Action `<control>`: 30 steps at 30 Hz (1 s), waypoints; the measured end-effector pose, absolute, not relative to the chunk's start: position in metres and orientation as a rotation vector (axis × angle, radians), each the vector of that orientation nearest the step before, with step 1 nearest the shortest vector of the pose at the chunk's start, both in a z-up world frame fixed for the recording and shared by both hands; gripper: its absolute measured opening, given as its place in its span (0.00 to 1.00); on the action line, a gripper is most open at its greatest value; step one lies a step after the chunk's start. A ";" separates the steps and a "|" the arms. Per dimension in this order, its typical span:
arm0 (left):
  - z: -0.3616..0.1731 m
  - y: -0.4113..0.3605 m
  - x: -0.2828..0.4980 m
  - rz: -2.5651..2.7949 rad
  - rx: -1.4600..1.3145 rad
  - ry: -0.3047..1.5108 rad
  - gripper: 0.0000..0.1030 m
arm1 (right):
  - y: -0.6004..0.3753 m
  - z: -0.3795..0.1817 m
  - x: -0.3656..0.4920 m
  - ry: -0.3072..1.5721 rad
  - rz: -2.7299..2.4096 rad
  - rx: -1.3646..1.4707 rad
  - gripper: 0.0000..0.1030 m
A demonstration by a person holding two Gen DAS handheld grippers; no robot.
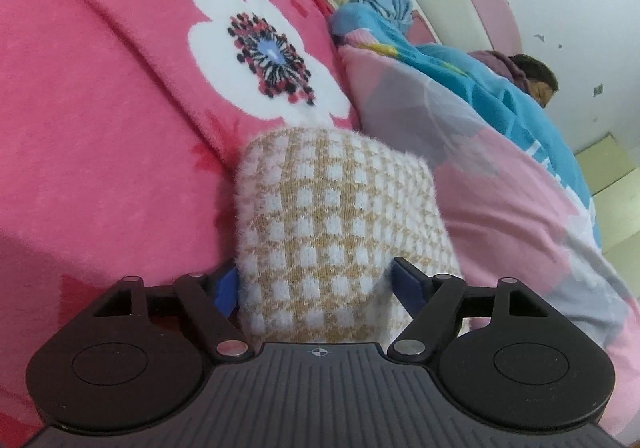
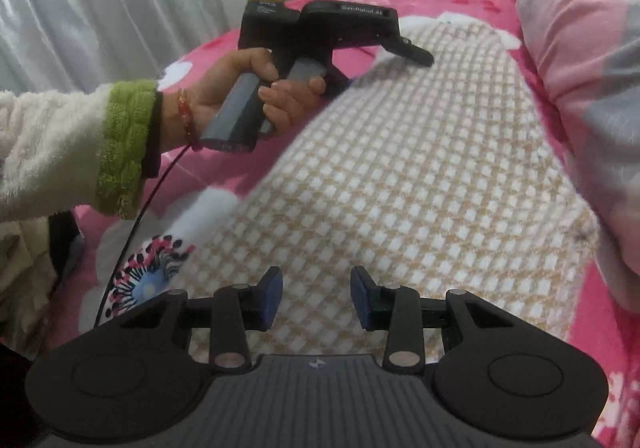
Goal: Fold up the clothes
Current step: 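Grasp the cardigan end with the left gripper and lift it up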
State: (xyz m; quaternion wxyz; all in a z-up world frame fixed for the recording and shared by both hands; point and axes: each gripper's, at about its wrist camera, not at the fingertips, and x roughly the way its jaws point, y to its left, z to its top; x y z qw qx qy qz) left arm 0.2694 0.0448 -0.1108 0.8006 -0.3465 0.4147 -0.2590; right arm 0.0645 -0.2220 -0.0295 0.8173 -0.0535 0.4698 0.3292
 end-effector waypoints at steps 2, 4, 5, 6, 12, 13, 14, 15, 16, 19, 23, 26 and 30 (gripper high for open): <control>-0.110 0.044 0.267 -0.538 -0.736 0.878 0.65 | -0.218 -0.043 0.061 1.013 0.689 -0.120 0.39; -0.107 0.042 0.263 -0.515 -0.734 0.867 0.61 | -0.212 -0.047 0.059 0.998 0.684 -0.136 0.40; -0.105 0.041 0.262 -0.503 -0.732 0.861 0.58 | -0.210 -0.047 0.058 0.993 0.680 -0.142 0.40; -0.102 0.041 0.260 -0.500 -0.729 0.852 0.57 | -0.209 -0.047 0.057 0.993 0.674 -0.143 0.40; -0.071 0.042 0.247 -0.553 -0.752 0.776 0.47 | -0.203 -0.048 0.049 0.972 0.645 -0.177 0.40; -0.063 0.042 0.242 -0.577 -0.749 0.755 0.46 | -0.201 -0.048 0.047 0.966 0.640 -0.188 0.40; -0.054 0.042 0.238 -0.600 -0.745 0.734 0.45 | -0.200 -0.048 0.045 0.960 0.637 -0.198 0.40; -0.046 0.041 0.233 -0.627 -0.737 0.714 0.44 | -0.198 -0.048 0.044 0.956 0.635 -0.207 0.40; -0.039 0.040 0.229 -0.654 -0.725 0.694 0.44 | -0.197 -0.048 0.042 0.951 0.633 -0.215 0.40; -0.017 0.035 0.217 -0.736 -0.659 0.623 0.43 | -0.197 -0.036 0.044 0.962 0.633 -0.202 0.40; -0.001 0.031 0.208 -0.824 -0.623 0.570 0.43 | -0.204 -0.006 0.055 0.974 0.706 0.074 0.38; 0.009 0.023 0.200 -0.868 -0.583 0.543 0.43 | -0.181 -0.018 0.072 0.980 0.725 0.108 0.38; 0.007 0.006 0.186 -0.896 -0.479 0.560 0.42 | -0.164 -0.048 0.083 0.996 0.675 0.108 0.40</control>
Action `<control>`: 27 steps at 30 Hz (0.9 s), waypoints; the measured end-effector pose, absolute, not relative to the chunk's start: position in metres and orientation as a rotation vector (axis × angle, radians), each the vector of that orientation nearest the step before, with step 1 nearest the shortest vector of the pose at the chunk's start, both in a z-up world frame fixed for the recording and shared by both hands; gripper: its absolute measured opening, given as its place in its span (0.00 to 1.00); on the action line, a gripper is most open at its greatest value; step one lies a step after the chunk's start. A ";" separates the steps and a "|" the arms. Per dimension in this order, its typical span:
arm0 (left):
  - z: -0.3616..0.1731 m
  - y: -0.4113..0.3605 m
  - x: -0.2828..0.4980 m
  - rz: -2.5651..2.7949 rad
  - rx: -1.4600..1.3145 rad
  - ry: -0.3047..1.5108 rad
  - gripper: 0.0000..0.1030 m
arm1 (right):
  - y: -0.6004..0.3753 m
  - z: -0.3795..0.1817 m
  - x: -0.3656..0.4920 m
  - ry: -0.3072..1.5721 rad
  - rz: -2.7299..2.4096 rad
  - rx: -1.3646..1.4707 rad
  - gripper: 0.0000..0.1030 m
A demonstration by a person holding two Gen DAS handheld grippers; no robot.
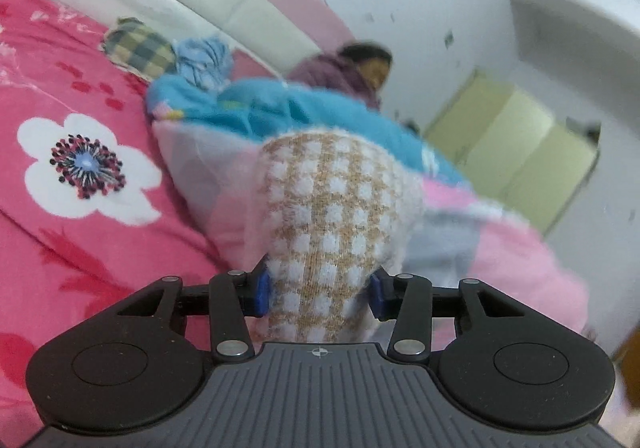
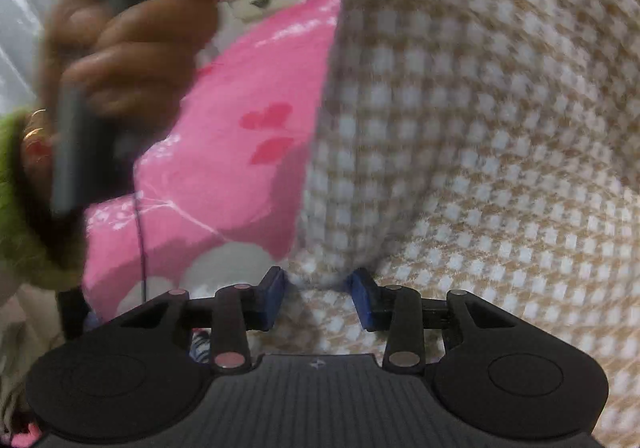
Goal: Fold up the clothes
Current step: 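Grasp the cardigan end with the left gripper and lift it up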
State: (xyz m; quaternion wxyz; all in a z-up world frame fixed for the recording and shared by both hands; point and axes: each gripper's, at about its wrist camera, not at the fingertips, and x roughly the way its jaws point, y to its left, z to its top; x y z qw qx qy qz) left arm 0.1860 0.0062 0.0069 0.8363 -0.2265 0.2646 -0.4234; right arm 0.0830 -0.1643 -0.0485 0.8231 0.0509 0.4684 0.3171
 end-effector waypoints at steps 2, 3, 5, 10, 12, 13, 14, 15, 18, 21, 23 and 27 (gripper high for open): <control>0.005 0.012 0.183 -0.888 -0.501 0.534 0.42 | -0.170 -0.044 0.077 0.992 0.666 0.143 0.39; 0.005 0.017 0.183 -0.884 -0.528 0.528 0.42 | -0.177 -0.037 0.068 0.982 0.665 0.146 0.39; 0.006 0.024 0.184 -0.868 -0.537 0.520 0.42 | -0.194 -0.023 0.053 0.961 0.637 0.134 0.39; 0.005 0.036 0.177 -0.871 -0.543 0.501 0.41 | -0.242 -0.016 0.047 0.922 0.407 0.055 0.37; 0.008 0.036 0.171 -0.884 -0.547 0.491 0.41 | -0.262 -0.040 0.062 0.970 0.327 0.084 0.25; 0.010 0.036 0.168 -0.893 -0.549 0.487 0.41 | -0.268 -0.042 0.064 0.978 0.322 0.135 0.23; 0.011 0.036 0.164 -0.901 -0.550 0.484 0.41 | -0.275 -0.045 0.067 0.985 0.317 0.186 0.23; 0.014 0.035 0.159 -0.904 -0.537 0.476 0.41 | -0.280 -0.045 0.069 0.990 0.313 0.231 0.23; 0.025 0.037 0.143 -0.926 -0.505 0.462 0.41 | -0.291 -0.038 0.069 0.998 0.305 0.351 0.23; 0.038 0.039 0.121 -0.963 -0.444 0.449 0.41 | -0.314 -0.041 0.069 1.010 0.295 0.567 0.25; 0.047 0.040 0.101 -1.000 -0.380 0.441 0.41 | -0.327 -0.039 0.065 0.997 0.281 0.657 0.28; 0.055 0.045 0.055 -1.055 -0.252 0.442 0.41 | -0.359 -0.028 0.045 0.963 0.266 0.773 0.31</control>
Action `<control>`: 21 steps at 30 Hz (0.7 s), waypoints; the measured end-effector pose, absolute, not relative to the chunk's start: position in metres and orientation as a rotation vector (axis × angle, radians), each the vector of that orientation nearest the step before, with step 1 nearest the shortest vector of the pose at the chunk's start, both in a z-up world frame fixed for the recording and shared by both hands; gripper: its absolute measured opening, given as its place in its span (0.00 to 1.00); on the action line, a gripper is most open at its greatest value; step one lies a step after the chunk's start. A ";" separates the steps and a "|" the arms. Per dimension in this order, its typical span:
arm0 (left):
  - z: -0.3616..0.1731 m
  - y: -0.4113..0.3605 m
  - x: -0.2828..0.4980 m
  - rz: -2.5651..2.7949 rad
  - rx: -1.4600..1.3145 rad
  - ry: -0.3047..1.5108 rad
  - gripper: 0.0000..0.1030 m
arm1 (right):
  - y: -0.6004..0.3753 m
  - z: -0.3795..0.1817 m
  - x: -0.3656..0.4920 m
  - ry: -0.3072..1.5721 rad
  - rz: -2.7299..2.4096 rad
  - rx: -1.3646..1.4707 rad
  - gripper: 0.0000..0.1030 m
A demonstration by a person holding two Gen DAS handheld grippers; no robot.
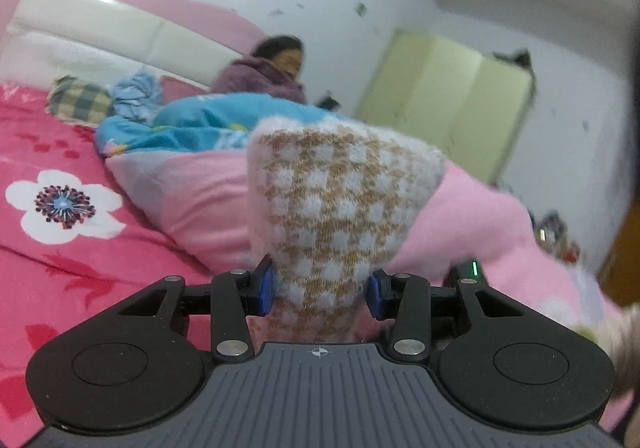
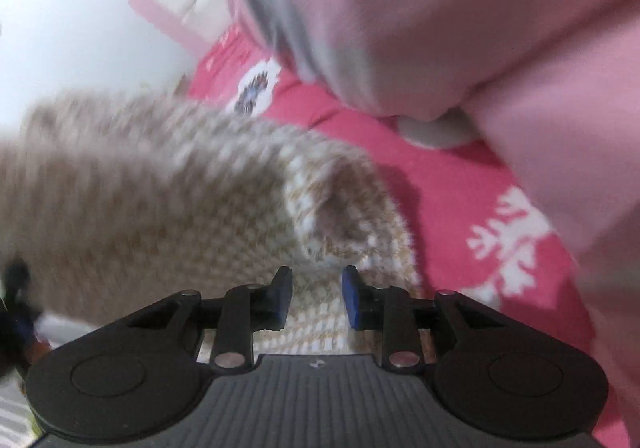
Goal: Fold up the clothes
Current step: 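Grasp the cardigan end with the left gripper and lift it up, then fold the lifted cardigan end over and open the left gripper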
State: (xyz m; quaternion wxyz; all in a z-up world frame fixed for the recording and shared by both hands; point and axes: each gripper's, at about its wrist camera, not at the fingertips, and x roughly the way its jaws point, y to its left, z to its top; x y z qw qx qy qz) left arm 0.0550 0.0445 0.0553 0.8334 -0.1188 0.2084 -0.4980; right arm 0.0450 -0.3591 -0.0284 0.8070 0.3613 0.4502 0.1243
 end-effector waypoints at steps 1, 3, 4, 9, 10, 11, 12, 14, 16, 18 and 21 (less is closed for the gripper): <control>0.056 0.046 0.043 -1.063 -0.218 0.445 0.41 | -0.365 -0.028 0.039 0.961 0.264 0.798 0.31; 0.055 0.046 0.020 -1.079 -0.150 0.455 0.41 | -0.372 -0.028 0.027 0.960 0.257 0.827 0.31; 0.054 0.045 0.008 -1.086 -0.103 0.458 0.41 | -0.374 -0.026 0.021 0.960 0.253 0.834 0.31; 0.034 0.033 -0.048 -1.116 0.155 0.494 0.41 | -0.379 -0.034 0.004 0.983 0.264 0.880 0.35; 0.028 0.027 -0.060 -1.113 0.237 0.493 0.42 | -0.378 -0.040 0.002 0.994 0.270 0.891 0.35; 0.022 0.021 -0.071 -1.112 0.315 0.493 0.44 | -0.378 -0.043 0.000 1.003 0.273 0.898 0.35; 0.015 0.015 -0.082 -1.114 0.400 0.490 0.44 | -0.379 -0.042 -0.004 1.009 0.272 0.896 0.35; 0.001 0.006 -0.102 -1.115 0.575 0.470 0.50 | -0.377 -0.044 -0.010 1.028 0.258 0.883 0.35; -0.007 0.003 -0.117 -1.133 0.695 0.477 0.52 | -0.381 -0.051 -0.018 1.067 0.236 0.901 0.36; -0.008 0.010 -0.124 -1.157 0.750 0.525 0.53 | -0.385 -0.058 -0.026 1.084 0.229 0.940 0.36; 0.005 0.031 -0.127 -1.181 0.739 0.635 0.54 | -0.385 -0.065 -0.035 1.088 0.241 1.000 0.39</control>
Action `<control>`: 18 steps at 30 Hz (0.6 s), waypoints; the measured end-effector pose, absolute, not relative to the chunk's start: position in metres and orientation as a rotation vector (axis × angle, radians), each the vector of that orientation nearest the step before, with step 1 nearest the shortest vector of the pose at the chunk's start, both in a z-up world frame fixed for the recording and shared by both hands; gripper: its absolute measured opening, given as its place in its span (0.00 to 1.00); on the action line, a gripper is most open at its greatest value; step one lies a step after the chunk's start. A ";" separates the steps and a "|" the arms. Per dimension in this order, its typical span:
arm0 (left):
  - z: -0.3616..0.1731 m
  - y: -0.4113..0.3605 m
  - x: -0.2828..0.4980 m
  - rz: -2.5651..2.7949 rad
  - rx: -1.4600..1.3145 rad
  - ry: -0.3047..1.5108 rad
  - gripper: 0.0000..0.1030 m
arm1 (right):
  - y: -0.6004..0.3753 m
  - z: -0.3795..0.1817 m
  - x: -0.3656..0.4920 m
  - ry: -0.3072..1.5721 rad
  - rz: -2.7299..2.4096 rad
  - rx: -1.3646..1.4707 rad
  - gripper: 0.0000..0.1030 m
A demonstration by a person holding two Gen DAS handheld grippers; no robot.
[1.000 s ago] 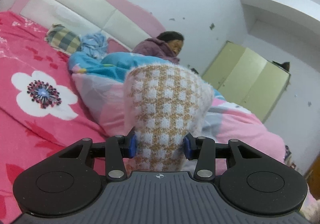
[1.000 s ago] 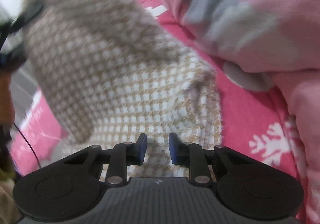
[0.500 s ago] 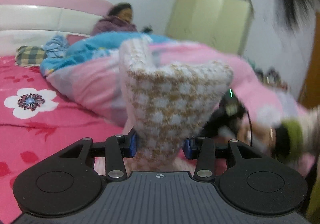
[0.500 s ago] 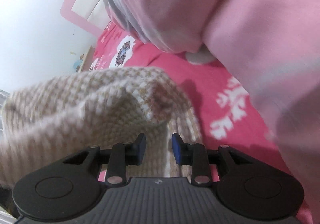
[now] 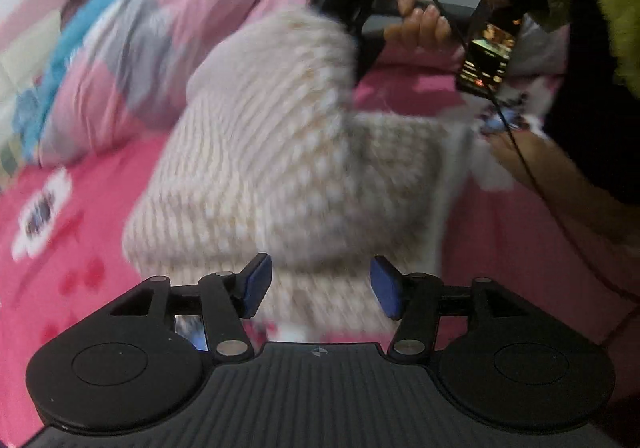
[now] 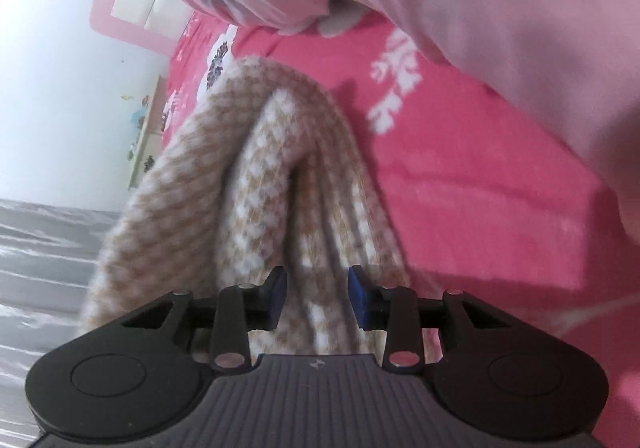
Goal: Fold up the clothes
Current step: 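Fold the lifted cardigan end over and open the left gripper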
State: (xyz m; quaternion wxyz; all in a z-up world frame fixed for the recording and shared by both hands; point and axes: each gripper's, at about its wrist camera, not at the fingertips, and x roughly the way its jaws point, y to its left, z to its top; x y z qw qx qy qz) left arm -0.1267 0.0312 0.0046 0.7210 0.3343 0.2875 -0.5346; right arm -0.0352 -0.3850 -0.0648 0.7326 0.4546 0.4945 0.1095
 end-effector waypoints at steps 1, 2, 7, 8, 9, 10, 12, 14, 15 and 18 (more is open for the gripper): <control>0.011 0.041 -0.125 -1.166 0.737 0.660 0.55 | -0.386 -0.066 -0.038 1.084 0.251 1.022 0.43; 0.016 0.048 -0.124 -1.140 0.731 0.671 0.55 | -0.387 -0.068 -0.040 1.079 0.257 1.041 0.43; 0.050 0.059 -0.087 -0.978 0.418 0.655 0.55 | -0.398 -0.070 -0.056 1.051 0.254 1.111 0.46; 0.054 0.055 -0.082 -0.982 0.336 0.640 0.55 | -0.402 -0.068 -0.060 1.037 0.249 1.118 0.46; 0.057 0.046 -0.078 -1.012 0.264 0.622 0.55 | -0.404 -0.060 -0.063 1.006 0.248 1.113 0.46; 0.059 0.037 -0.073 -1.041 0.192 0.603 0.55 | -0.406 -0.049 -0.066 0.965 0.249 1.094 0.46; 0.055 0.012 -0.080 -1.122 0.191 0.586 0.55 | -0.406 -0.020 -0.071 0.872 0.257 1.014 0.46; 0.042 -0.014 -0.094 -1.224 0.282 0.586 0.54 | -0.396 0.016 -0.074 0.773 0.310 0.873 0.46; 0.035 -0.022 -0.100 -1.264 0.329 0.600 0.54 | -0.385 0.034 -0.076 0.733 0.352 0.781 0.46; 0.012 -0.036 -0.118 -1.310 0.452 0.595 0.55 | -0.342 0.070 -0.085 0.664 0.469 0.492 0.44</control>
